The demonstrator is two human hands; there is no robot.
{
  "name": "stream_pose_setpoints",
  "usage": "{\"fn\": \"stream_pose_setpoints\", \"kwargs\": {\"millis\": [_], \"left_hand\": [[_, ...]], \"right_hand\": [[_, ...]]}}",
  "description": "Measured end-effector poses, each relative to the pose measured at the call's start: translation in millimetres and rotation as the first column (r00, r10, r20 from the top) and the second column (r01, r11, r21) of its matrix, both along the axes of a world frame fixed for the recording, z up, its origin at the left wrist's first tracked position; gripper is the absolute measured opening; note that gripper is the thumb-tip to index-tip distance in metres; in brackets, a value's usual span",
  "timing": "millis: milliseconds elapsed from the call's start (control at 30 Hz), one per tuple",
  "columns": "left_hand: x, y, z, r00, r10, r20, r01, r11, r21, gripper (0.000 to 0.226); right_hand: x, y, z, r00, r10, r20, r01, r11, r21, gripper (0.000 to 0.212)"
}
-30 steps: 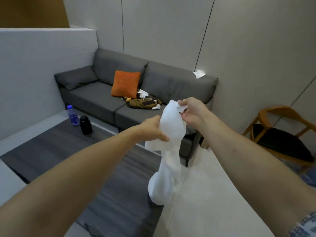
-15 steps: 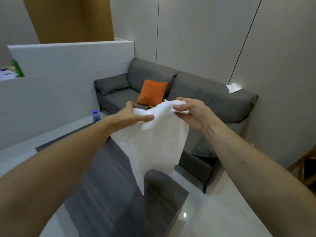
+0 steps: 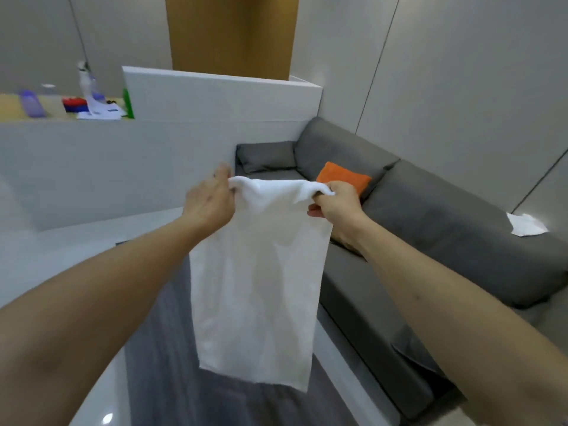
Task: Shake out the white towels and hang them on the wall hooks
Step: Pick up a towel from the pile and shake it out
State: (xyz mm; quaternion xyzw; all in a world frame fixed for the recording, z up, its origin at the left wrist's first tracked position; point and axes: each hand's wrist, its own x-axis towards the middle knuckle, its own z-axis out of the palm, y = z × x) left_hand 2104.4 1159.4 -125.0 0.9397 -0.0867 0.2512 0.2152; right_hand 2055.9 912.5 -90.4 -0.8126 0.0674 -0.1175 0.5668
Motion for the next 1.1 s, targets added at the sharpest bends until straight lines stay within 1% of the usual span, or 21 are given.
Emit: {"fn": "stream_pose_setpoints", "kwargs": {"millis": [100, 167, 200, 267, 333, 367, 400, 467, 500, 533, 567, 600, 667, 733, 800, 867, 933, 967, 1000, 1067, 1100], "left_hand": [[21.8, 32.7, 26.5, 0.994, 0.069, 0.090, -0.066, 0.997, -0.037, 0.017], [31.4, 49.6, 46.1, 0.984, 0.155, 0.086, -0.144, 0.982, -0.121, 0.018], [35.2, 55.4, 55.2, 0.977, 0.208, 0.048, -0.193, 0.958, -0.211, 0.019], [40.8, 59.3, 67.9, 0.960, 0.273, -0.062, -0.275, 0.876, -0.397, 0.021], [40.8, 55.0, 70.6, 0.966, 0.220, -0.133, -0.257, 0.815, -0.520, 0.018], [35.4, 50.3, 70.0, 0.971, 0.178, -0.157, -0.234, 0.823, -0.518, 0.030], [25.8, 45.3, 68.5, 0.974, 0.144, -0.174, -0.209, 0.865, -0.457, 0.051], [7.0, 38.3, 60.8, 0.975, 0.170, -0.141, -0.194, 0.964, -0.182, 0.092], [-1.2, 36.2, 53.7, 0.976, 0.187, -0.109, -0.190, 0.982, -0.015, 0.104], [-10.1, 35.1, 43.7, 0.974, 0.206, -0.094, -0.194, 0.973, 0.123, 0.107], [-20.9, 33.1, 32.7, 0.965, 0.244, -0.094, -0.222, 0.954, 0.199, 0.101], [-33.3, 29.8, 21.8, 0.950, 0.299, -0.087, -0.275, 0.937, 0.215, 0.087], [-63.7, 17.9, -2.4, 0.921, 0.383, -0.069, -0.369, 0.917, 0.152, 0.063], [-99.3, 2.2, -28.8, 0.905, 0.416, -0.086, -0.403, 0.905, 0.139, 0.057], [-137.8, -11.7, -52.9, 0.887, 0.443, -0.130, -0.413, 0.887, 0.205, 0.050], [-175.0, -20.9, -74.5, 0.859, 0.466, -0.214, -0.408, 0.874, 0.265, 0.035], [-212.5, -28.0, -101.3, 0.827, 0.473, -0.305, -0.383, 0.870, 0.311, 0.020], [-232.0, -32.2, -117.6, 0.813, 0.476, -0.336, -0.374, 0.868, 0.327, 0.015], [-252.0, -37.4, -135.7, 0.801, 0.478, -0.359, -0.366, 0.867, 0.338, 0.012], [-290.4, -50.6, -174.8, 0.766, 0.483, -0.424, -0.342, 0.865, 0.368, 0.017], [-309.0, -57.8, -194.4, 0.731, 0.484, -0.480, -0.314, 0.864, 0.393, 0.019]], "right_hand": [[51.8, 20.9, 16.5, 1.000, 0.022, -0.016, -0.020, 0.990, 0.136, 0.014], [74.8, 34.0, 31.3, 0.998, 0.052, 0.019, -0.054, 0.980, 0.190, 0.014], [83.2, 39.8, 37.9, 0.997, 0.073, 0.039, -0.079, 0.977, 0.200, 0.015], [93.8, 48.6, 47.3, 0.990, 0.118, 0.072, -0.131, 0.969, 0.208, 0.015], [97.4, 54.6, 52.5, 0.985, 0.145, 0.098, -0.163, 0.963, 0.215, 0.015], [96.9, 55.8, 53.5, 0.983, 0.152, 0.107, -0.172, 0.961, 0.216, 0.017], [94.2, 55.6, 53.4, 0.981, 0.159, 0.110, -0.180, 0.960, 0.215, 0.019], [85.5, 49.8, 50.8, 0.980, 0.174, 0.098, -0.191, 0.957, 0.218, 0.027], [79.3, 44.2, 47.4, 0.979, 0.187, 0.086, -0.201, 0.955, 0.218, 0.030], [71.4, 37.4, 42.8, 0.974, 0.212, 0.076, -0.223, 0.951, 0.212, 0.033], [62.1, 29.6, 36.5, 0.967, 0.246, 0.069, -0.255, 0.946, 0.199, 0.035], [52.7, 22.3, 28.2, 0.956, 0.287, 0.061, -0.294, 0.939, 0.177, 0.035], [31.0, 8.2, 2.9, 0.933, 0.360, 0.023, -0.361, 0.927, 0.105, 0.034], [8.6, -6.0, -29.3, 0.915, 0.401, -0.040, -0.401, 0.916, 0.008, 0.036], [-12.2, -24.2, -64.8, 0.901, 0.419, -0.113, -0.434, 0.881, -0.190, 0.037], [-33.0, -42.9, -95.4, 0.890, 0.429, -0.154, -0.453, 0.796, -0.402, 0.030], [-57.8, -58.8, -129.1, 0.872, 0.455, -0.182, -0.477, 0.704, -0.525, 0.038], [-72.6, -66.0, -146.4, 0.858, 0.462, -0.224, -0.501, 0.657, -0.563, 0.042], [-87.1, -73.1, -165.5, 0.837, 0.466, -0.288, -0.538, 0.602, -0.590, 0.040], [-112.8, -87.0, -205.7, 0.769, 0.473, -0.430, -0.635, 0.485, -0.602, 0.031], [-124.0, -94.2, -226.2, 0.729, 0.469, -0.499, -0.683, 0.435, -0.587, 0.027]]}}
